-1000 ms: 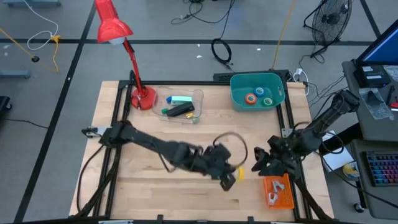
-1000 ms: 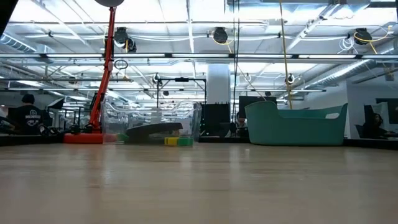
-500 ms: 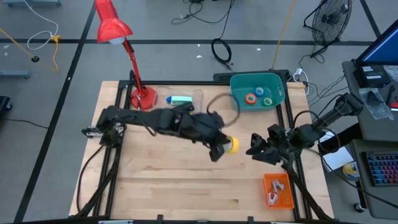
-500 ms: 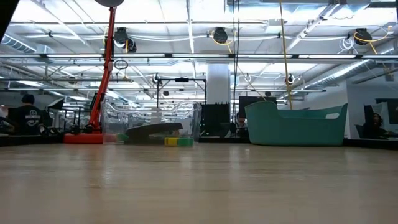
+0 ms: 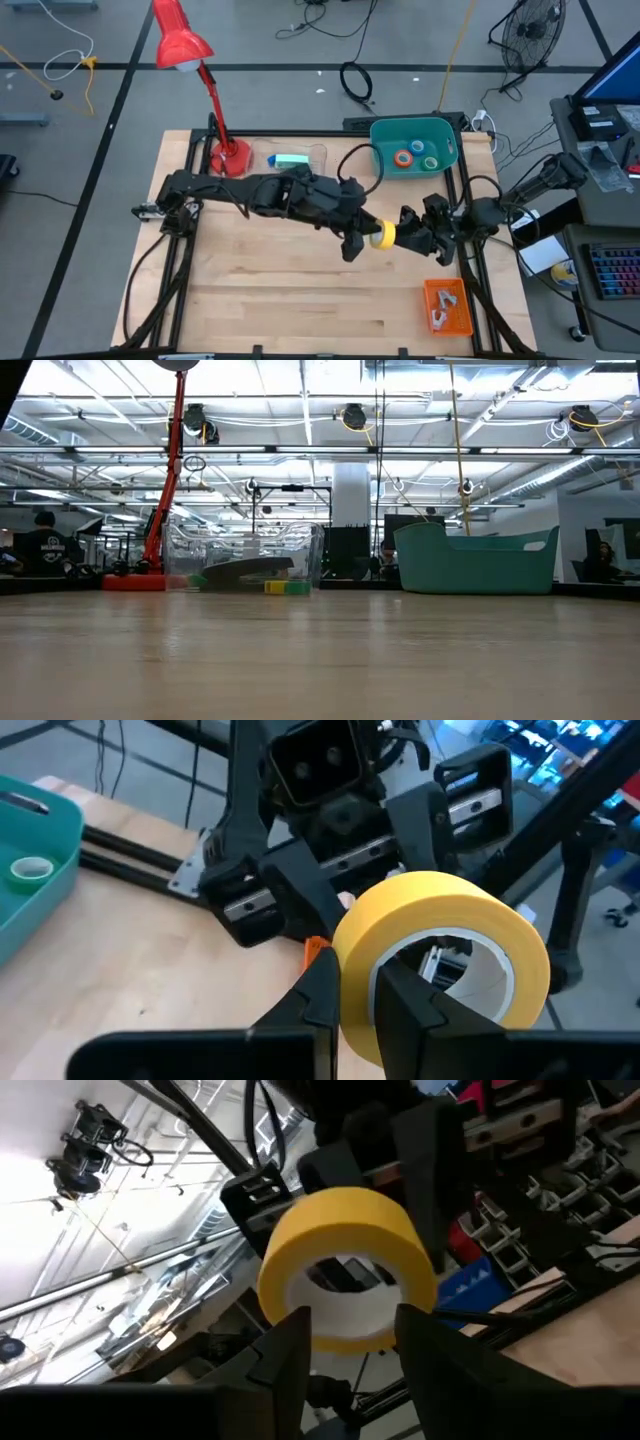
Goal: Pick and place Stapler, Stapler remover, tape
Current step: Put the small yellow tape into the blue bin
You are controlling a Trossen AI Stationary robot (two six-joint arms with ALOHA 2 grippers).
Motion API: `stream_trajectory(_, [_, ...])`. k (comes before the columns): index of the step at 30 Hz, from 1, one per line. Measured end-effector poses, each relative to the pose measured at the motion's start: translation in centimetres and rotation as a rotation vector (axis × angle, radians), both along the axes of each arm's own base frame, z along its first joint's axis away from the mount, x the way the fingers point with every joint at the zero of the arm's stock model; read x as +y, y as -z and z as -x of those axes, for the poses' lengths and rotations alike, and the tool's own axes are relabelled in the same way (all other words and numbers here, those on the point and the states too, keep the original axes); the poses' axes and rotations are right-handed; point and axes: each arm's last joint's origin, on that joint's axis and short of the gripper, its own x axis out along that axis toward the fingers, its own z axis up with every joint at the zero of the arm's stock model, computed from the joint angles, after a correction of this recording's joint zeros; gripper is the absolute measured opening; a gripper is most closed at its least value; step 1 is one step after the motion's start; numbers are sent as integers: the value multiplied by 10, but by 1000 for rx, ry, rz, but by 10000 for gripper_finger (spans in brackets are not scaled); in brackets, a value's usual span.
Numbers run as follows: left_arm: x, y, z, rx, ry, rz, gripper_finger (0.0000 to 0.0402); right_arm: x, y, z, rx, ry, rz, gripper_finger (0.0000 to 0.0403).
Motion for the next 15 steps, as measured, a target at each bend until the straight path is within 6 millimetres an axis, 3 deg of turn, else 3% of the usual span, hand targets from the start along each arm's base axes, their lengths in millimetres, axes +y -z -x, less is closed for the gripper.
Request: stream_trajectory(15, [8,14,-5,85,-35,-8,35,0,-2,0,-20,6,9,139])
